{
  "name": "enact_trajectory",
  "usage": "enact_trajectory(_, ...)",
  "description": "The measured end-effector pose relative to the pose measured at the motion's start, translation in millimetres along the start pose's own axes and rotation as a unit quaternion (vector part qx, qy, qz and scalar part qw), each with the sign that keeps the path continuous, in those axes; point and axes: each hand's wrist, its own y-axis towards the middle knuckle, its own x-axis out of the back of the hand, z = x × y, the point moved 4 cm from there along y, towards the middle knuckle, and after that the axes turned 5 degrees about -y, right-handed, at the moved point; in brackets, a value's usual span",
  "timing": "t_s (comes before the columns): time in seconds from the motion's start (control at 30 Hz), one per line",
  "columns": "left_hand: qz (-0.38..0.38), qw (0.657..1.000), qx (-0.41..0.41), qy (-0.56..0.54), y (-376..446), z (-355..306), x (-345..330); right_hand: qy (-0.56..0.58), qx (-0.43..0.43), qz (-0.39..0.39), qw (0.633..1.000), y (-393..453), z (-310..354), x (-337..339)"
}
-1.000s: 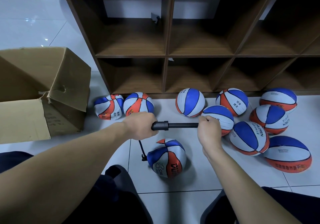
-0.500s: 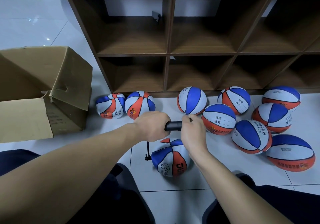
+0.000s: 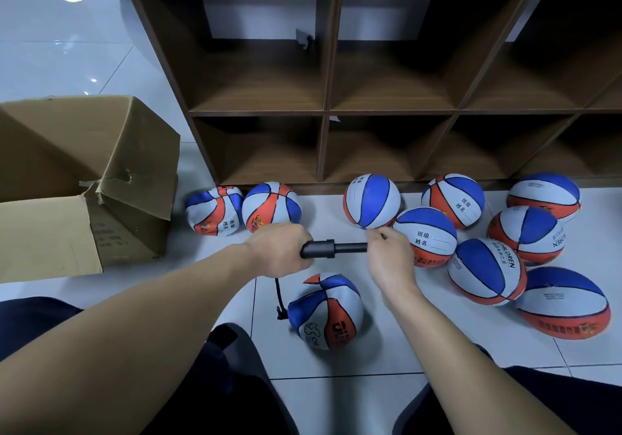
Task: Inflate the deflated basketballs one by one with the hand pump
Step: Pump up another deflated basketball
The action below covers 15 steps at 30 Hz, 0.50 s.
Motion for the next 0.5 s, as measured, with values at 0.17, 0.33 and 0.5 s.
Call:
enact_trajectory(0.17,0.015,0.999,0.031,-0.013,-1.5,25.5,0.6,0.048,-0.063,-0.015,0.997,20.0,-10.7,21.5)
enact_trajectory(0.33,0.013,1.0,0.028,0.005,0.0,16.2,0.4,0.036,-0.051,-0.042,0.997,13.4,-11.2,13.7)
enact_trajectory(0.5,0.004,1.0,0.02,0.008,1.8,-4.2,-2.3,0.009,-0.004,-0.031,0.999,-1.7,-1.7,-1.1)
